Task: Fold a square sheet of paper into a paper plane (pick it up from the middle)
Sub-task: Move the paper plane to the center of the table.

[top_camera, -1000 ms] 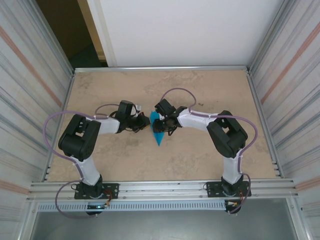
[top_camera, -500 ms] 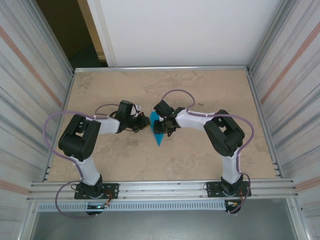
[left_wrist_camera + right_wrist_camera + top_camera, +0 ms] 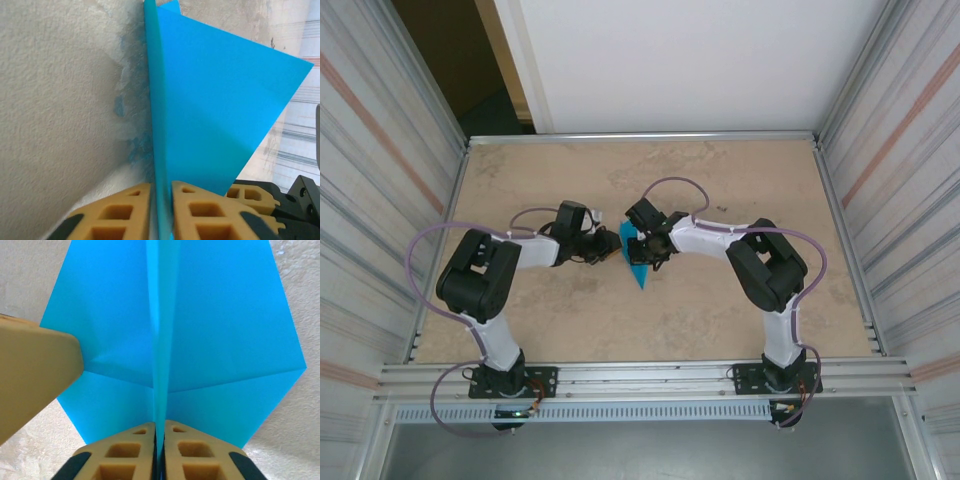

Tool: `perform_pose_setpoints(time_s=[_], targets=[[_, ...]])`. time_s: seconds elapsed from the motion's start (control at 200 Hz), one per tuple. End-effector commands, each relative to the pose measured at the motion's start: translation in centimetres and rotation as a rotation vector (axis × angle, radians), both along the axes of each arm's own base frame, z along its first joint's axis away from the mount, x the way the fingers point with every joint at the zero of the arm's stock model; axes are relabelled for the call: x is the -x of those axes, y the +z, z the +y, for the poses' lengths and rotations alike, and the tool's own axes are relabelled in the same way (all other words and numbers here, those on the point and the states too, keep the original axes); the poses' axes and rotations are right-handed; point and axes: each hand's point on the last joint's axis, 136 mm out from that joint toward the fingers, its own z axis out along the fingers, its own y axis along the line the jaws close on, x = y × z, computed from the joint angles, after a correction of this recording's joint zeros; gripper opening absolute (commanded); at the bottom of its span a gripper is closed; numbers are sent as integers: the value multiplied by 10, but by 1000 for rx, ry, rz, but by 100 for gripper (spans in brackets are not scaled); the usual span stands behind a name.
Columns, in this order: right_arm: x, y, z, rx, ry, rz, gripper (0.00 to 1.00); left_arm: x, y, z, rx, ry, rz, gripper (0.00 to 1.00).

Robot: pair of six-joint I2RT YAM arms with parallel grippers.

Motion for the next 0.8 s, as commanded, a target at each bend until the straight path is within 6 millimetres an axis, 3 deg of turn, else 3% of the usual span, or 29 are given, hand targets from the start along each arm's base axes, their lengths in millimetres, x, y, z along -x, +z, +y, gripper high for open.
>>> perform_pose_setpoints(time_s=[0.0, 0.175, 0.401, 0.551, 0.797], targets=[[-11, 11, -10, 31, -42, -18, 8, -6, 24, 10, -23, 19, -66, 27], [-41, 28, -31, 89, -81, -98, 5, -5, 33, 48, -109, 107, -95, 48], [-73, 19, -46, 203, -119, -106, 4, 7, 41, 91, -227, 207, -113, 62], [-84, 11, -52, 264, -166, -87, 6, 12, 39, 97, -254, 213, -112, 64], [-85, -3, -54, 255, -220, -26, 10, 14, 32, 95, -242, 207, -98, 65]])
